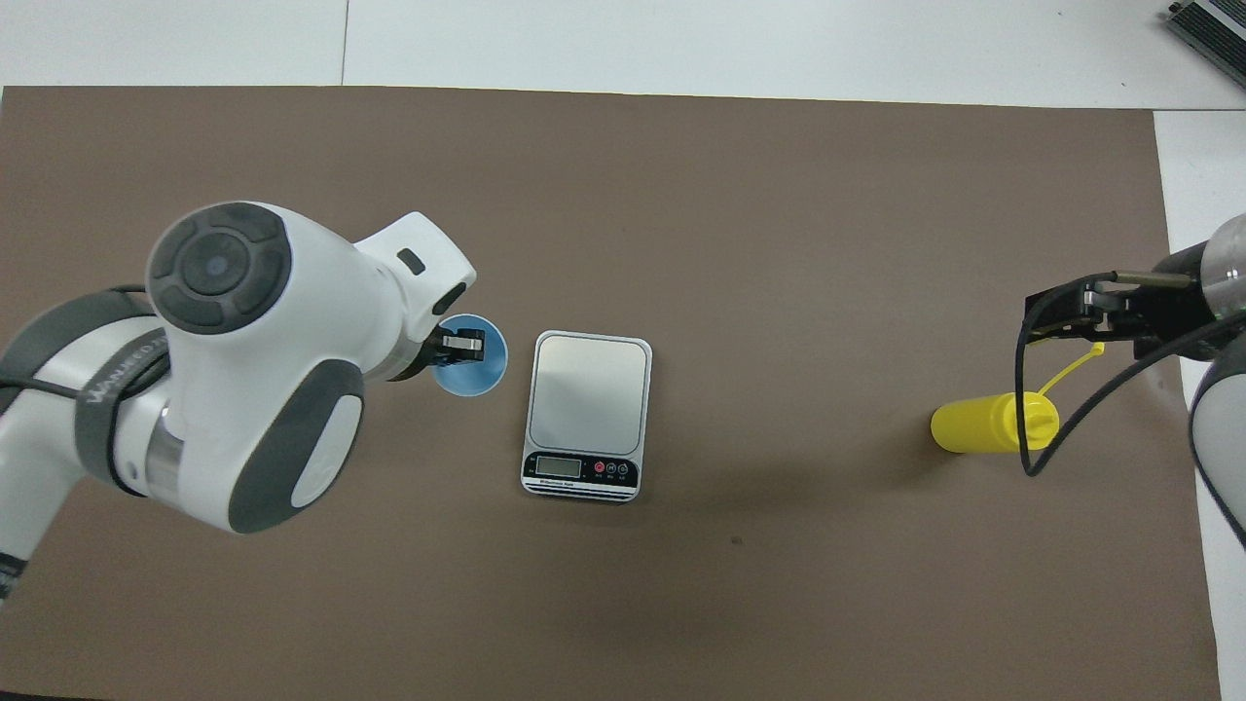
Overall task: Pour seasoning into cup on scale with both arms
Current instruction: 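Carry the cup with the left gripper over the scale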
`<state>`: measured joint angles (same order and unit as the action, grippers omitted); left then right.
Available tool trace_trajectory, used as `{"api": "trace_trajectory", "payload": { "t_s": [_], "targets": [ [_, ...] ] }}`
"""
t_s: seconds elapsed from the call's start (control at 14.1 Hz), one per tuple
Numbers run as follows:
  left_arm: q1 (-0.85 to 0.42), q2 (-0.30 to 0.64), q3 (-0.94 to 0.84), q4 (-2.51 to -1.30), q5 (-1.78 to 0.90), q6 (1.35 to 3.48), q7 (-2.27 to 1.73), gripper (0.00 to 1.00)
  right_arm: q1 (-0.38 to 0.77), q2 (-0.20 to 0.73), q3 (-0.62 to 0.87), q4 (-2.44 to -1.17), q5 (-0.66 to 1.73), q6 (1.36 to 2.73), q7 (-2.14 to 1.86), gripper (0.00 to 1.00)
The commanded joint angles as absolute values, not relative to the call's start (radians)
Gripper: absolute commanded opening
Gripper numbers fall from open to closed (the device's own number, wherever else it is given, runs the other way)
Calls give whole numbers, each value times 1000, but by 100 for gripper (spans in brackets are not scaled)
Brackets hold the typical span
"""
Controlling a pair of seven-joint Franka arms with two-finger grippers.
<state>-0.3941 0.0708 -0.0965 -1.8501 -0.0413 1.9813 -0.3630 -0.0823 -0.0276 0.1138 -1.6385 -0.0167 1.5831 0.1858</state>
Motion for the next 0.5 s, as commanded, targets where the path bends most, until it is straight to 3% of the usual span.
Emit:
{"api": "trace_trajectory", "payload": {
  "t_s": [0.0, 0.42],
  "targets": [
    [-446, 107, -78, -1841, -51, 2040, -426, 0, -92, -44, 117, -1658, -14, 1592, 167, 100],
    [-541, 183, -78, -1839, -52, 2128, -543, 0, -92, -44, 117, -1658, -14, 1594, 169, 100]
  ]
}}
